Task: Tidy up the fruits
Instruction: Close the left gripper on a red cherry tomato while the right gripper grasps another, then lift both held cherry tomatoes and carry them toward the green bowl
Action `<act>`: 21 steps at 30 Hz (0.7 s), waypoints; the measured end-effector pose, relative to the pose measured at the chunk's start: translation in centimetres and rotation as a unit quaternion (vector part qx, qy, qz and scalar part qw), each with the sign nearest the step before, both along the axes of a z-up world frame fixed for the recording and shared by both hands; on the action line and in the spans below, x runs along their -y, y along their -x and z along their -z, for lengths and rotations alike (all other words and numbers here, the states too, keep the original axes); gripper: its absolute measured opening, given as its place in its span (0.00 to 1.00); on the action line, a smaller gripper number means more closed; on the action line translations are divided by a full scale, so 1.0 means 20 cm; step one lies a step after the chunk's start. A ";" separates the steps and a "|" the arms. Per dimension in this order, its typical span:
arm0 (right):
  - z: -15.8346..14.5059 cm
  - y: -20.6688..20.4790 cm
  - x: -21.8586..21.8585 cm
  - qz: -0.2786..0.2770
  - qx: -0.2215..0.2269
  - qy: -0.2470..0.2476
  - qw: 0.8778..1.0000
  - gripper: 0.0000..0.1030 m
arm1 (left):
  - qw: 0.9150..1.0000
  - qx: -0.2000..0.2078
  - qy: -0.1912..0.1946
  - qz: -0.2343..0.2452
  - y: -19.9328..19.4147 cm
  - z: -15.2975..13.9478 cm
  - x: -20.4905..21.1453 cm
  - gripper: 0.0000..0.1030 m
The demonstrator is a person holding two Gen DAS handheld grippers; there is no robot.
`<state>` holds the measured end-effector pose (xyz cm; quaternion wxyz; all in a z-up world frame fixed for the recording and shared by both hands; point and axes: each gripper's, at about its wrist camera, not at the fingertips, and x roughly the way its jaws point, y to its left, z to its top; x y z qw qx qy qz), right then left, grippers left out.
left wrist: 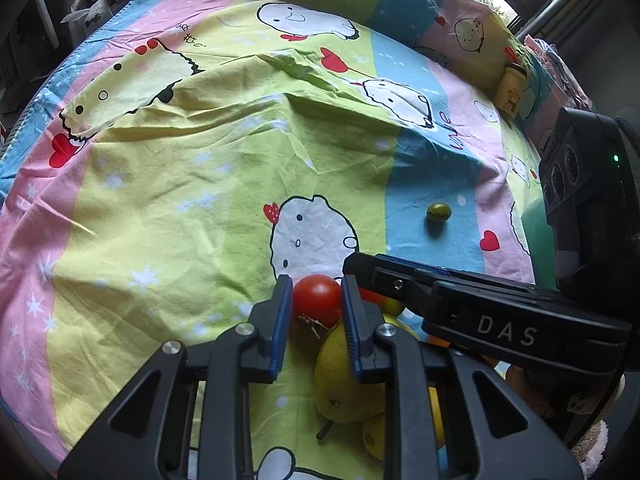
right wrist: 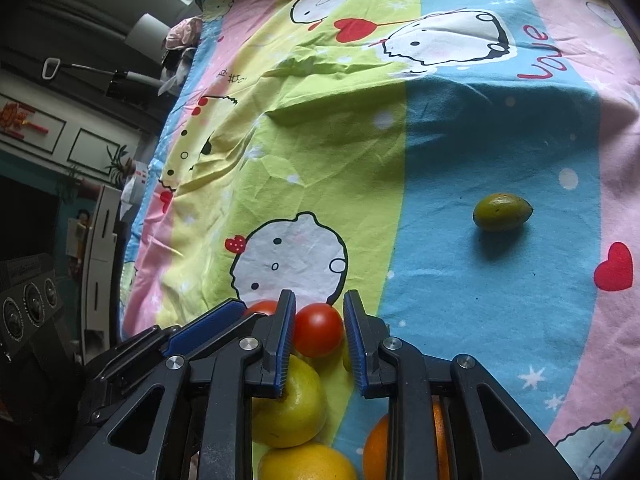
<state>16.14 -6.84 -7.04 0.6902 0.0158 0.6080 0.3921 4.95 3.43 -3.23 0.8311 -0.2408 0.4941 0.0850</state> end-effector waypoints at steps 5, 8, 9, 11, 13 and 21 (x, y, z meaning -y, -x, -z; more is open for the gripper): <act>0.00 0.00 0.01 0.008 0.002 -0.001 1.000 0.23 | 1.000 0.004 0.001 -0.002 0.00 0.00 0.00 0.23; -0.01 -0.01 0.04 0.023 0.003 -0.003 1.000 0.23 | 1.000 0.006 0.002 -0.003 0.00 0.00 0.00 0.22; -0.02 -0.02 0.05 0.030 0.006 -0.005 1.000 0.23 | 1.000 0.007 0.003 -0.004 -0.01 0.00 0.01 0.22; -0.03 -0.04 0.09 0.049 0.016 -0.001 0.999 0.22 | 1.000 0.009 0.004 -0.004 -0.01 0.00 0.01 0.23; -0.06 -0.06 0.13 0.070 0.035 0.007 0.997 0.20 | 1.000 0.014 0.006 -0.007 -0.01 -0.01 0.01 0.23; -0.09 -0.10 0.23 0.113 0.061 0.030 0.991 0.17 | 0.999 0.036 0.007 -0.023 -0.05 -0.03 0.02 0.23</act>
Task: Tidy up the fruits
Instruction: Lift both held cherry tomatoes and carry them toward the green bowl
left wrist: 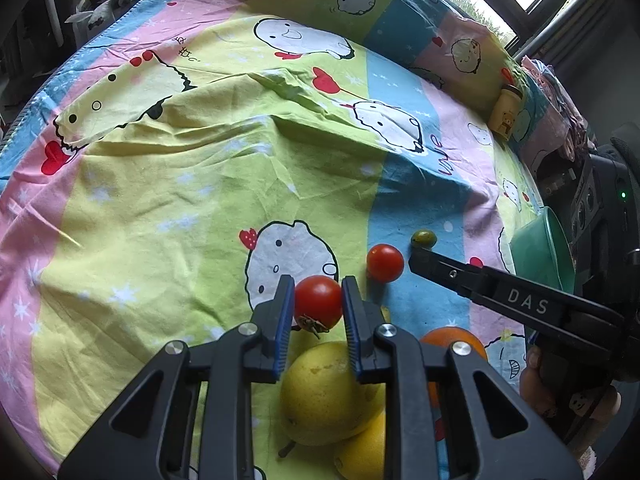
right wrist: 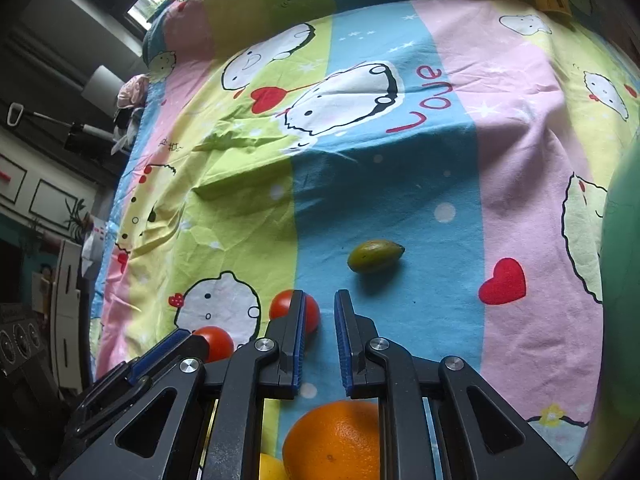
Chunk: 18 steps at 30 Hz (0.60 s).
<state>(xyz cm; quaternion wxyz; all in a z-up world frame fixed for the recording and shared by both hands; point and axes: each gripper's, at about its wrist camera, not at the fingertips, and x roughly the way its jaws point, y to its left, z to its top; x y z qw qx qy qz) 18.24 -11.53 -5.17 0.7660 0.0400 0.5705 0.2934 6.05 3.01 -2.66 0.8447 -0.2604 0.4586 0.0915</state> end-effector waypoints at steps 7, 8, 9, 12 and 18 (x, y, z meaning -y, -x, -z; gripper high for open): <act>-0.03 0.02 -0.06 -0.013 0.023 -0.004 1.000 0.19 | 1.000 0.019 -0.003 -0.012 -0.01 -0.02 -0.01 0.23; -0.02 0.02 -0.08 -0.016 0.018 -0.003 1.000 0.20 | 1.000 0.018 -0.003 -0.012 -0.01 -0.02 -0.01 0.23; -0.01 0.02 -0.09 -0.019 0.012 -0.003 1.000 0.23 | 1.000 0.016 -0.003 -0.013 -0.01 -0.01 -0.02 0.23; 0.01 0.02 -0.12 -0.024 -0.007 -0.017 1.000 0.33 | 1.000 0.016 -0.005 -0.016 0.00 -0.01 -0.02 0.23; 0.06 0.03 -0.16 -0.037 -0.035 -0.022 0.998 0.36 | 1.000 0.011 -0.003 -0.016 0.01 0.00 -0.03 0.23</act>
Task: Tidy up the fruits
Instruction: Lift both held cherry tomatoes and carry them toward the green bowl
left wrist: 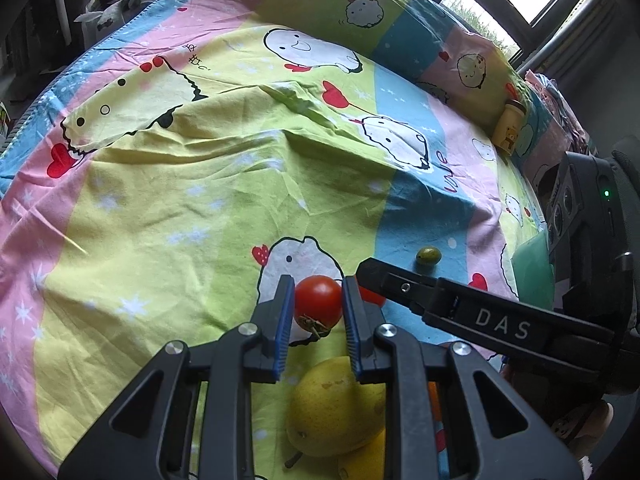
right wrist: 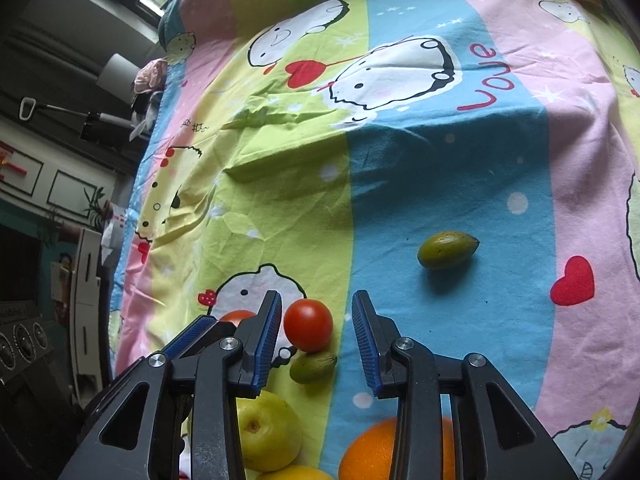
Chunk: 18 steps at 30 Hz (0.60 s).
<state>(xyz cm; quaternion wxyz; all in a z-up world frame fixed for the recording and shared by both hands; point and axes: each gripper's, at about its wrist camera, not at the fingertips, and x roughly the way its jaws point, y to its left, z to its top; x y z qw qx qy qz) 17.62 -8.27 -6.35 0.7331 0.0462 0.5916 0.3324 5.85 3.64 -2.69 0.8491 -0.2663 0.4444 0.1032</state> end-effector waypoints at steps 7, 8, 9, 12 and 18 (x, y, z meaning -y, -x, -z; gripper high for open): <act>0.03 0.00 -0.01 0.001 -0.001 0.006 1.000 0.36 | 1.000 -0.003 -0.001 -0.004 0.01 0.01 -0.01 0.23; 0.03 0.00 -0.02 0.001 0.001 0.006 1.000 0.36 | 1.000 -0.004 -0.002 -0.005 0.01 0.01 -0.01 0.23; 0.03 0.01 -0.02 0.001 0.004 0.007 1.000 0.35 | 1.000 -0.006 -0.004 -0.006 0.01 0.01 -0.01 0.23; 0.03 0.01 -0.02 0.000 0.009 0.012 1.000 0.29 | 1.000 -0.006 -0.007 -0.007 0.01 0.01 0.00 0.23; 0.02 0.01 0.00 0.010 0.017 0.016 1.000 0.29 | 1.000 0.002 0.000 -0.005 0.01 0.00 0.00 0.23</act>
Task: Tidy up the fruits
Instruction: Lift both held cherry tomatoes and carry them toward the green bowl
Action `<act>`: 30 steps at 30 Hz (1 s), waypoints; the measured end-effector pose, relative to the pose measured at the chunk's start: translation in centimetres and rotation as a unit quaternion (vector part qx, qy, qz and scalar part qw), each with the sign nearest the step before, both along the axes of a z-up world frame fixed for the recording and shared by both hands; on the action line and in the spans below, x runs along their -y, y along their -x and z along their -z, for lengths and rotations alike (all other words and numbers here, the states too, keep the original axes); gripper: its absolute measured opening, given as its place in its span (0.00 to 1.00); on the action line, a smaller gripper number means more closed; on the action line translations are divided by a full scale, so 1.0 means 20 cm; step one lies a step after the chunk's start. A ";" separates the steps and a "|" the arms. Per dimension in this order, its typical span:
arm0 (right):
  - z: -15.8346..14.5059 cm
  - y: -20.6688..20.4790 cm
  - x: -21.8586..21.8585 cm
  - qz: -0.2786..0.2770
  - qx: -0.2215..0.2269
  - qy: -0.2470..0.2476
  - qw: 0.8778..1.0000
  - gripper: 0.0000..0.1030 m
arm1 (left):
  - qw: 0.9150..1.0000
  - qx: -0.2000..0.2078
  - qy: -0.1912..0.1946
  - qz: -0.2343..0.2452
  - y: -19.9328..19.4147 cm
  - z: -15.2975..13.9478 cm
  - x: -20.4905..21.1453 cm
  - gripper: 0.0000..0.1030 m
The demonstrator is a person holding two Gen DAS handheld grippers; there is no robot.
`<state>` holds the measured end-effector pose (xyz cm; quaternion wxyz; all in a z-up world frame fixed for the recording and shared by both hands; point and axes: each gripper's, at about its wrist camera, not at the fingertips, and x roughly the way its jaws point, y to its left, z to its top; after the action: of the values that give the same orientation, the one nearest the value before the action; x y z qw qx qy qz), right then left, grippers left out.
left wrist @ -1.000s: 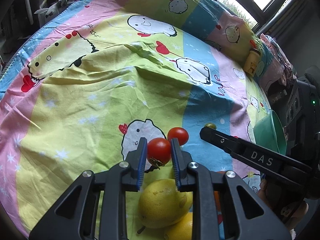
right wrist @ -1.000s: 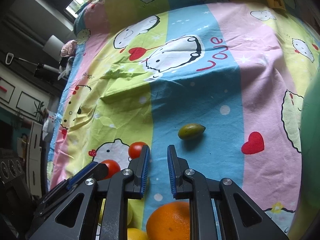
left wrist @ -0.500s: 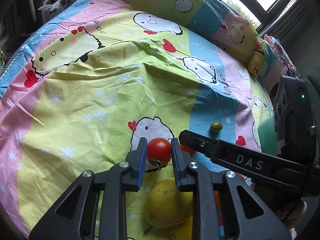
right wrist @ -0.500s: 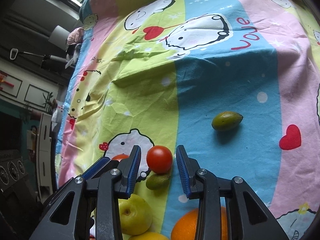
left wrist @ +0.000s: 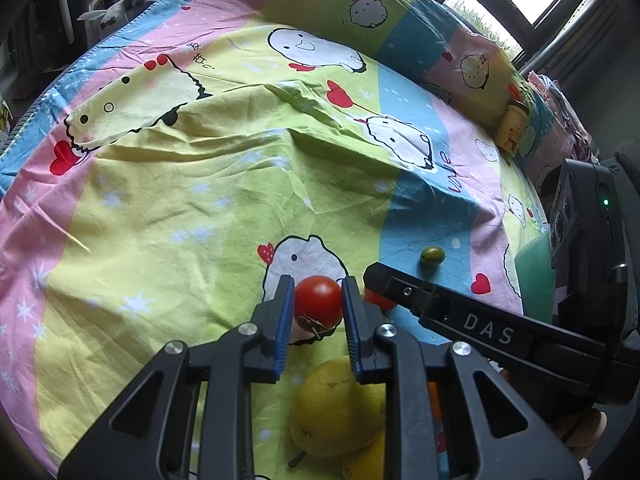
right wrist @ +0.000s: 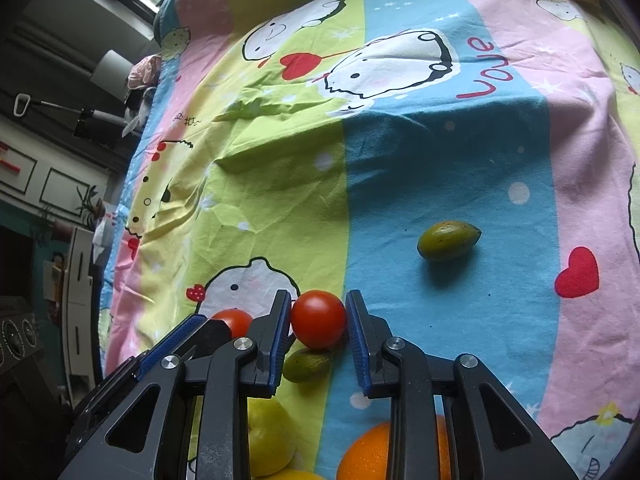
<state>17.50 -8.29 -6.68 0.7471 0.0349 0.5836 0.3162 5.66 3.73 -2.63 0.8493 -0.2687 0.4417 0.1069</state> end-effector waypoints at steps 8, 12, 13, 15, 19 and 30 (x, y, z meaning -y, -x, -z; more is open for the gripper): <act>-0.07 0.00 0.08 0.020 0.023 -0.010 0.999 0.29 | 0.999 0.024 0.031 0.008 0.01 -0.03 0.00 0.23; -0.11 0.01 0.11 0.028 0.034 -0.015 0.999 0.29 | 0.999 0.037 0.027 0.008 0.02 -0.05 0.01 0.23; -0.12 0.01 0.12 0.030 0.039 -0.015 0.999 0.29 | 0.999 0.040 0.030 0.009 0.02 -0.06 0.01 0.23; -0.14 0.02 0.13 0.034 0.044 -0.017 0.998 0.29 | 0.998 0.045 0.035 0.012 0.02 -0.07 0.02 0.23; -0.17 0.02 0.15 0.036 0.048 -0.030 0.998 0.29 | 0.998 0.057 0.025 0.018 0.02 -0.11 0.04 0.23; -0.31 0.05 0.27 0.059 0.081 -0.059 0.993 0.29 | 0.995 0.083 0.003 0.048 0.01 -0.21 0.15 0.23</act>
<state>16.58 -13.67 -0.57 0.8061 0.0873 0.4981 0.3074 5.53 0.75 1.50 0.8864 -0.2577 0.3824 0.0420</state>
